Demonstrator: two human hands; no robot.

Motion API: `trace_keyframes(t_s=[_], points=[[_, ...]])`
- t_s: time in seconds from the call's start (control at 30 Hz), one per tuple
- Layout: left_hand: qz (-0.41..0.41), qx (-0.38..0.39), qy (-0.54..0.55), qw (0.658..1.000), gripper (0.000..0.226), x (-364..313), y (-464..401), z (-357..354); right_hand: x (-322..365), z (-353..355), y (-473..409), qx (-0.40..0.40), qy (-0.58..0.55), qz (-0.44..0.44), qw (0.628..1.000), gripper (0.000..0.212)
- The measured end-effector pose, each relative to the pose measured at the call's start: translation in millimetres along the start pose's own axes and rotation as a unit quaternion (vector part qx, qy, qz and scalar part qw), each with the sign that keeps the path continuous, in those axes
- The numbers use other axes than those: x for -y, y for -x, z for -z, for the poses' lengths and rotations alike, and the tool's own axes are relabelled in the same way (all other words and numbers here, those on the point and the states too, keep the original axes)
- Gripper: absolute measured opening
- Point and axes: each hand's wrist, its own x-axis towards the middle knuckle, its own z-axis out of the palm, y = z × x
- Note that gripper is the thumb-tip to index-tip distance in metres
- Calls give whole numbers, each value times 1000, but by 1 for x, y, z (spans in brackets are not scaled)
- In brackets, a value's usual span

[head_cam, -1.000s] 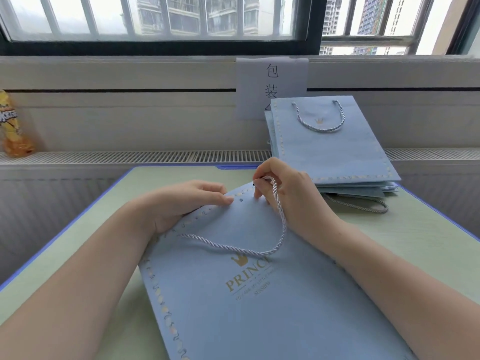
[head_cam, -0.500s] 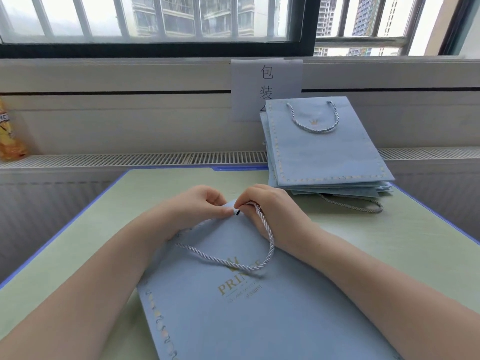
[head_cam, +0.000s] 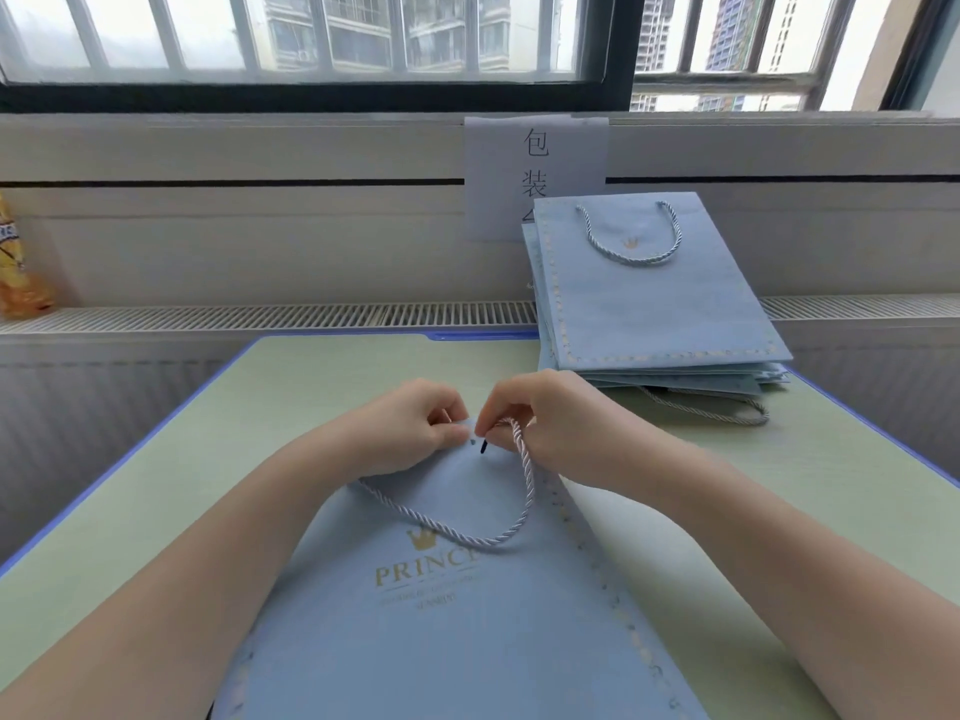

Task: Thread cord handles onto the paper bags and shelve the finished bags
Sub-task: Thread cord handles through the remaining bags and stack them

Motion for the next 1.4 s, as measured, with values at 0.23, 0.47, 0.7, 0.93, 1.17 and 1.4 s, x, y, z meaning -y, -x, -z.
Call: trace_keyframes(t_s=[0.23, 0.47, 0.7, 0.93, 1.17, 1.4], points=[[35, 2, 92, 995, 11, -4, -2, 0, 6, -13, 2, -13, 161, 70, 984, 15], [83, 72, 151, 982, 36, 0, 3, 8, 15, -10, 5, 16, 240, 84, 967, 17], [88, 43, 148, 984, 32, -6, 5, 7, 11, -9, 4, 29, 233, 84, 968, 20], [104, 32, 155, 982, 18, -8, 4, 9, 7, -12, 3, -11, 105, 70, 992, 14], [107, 12, 244, 964, 9, -14, 7, 15, 11, -13, 1, -29, 64, 74, 995, 13], [121, 43, 295, 947, 16, -15, 12, 22, 13, -13, 2, -59, 22, 42, 997, 19]])
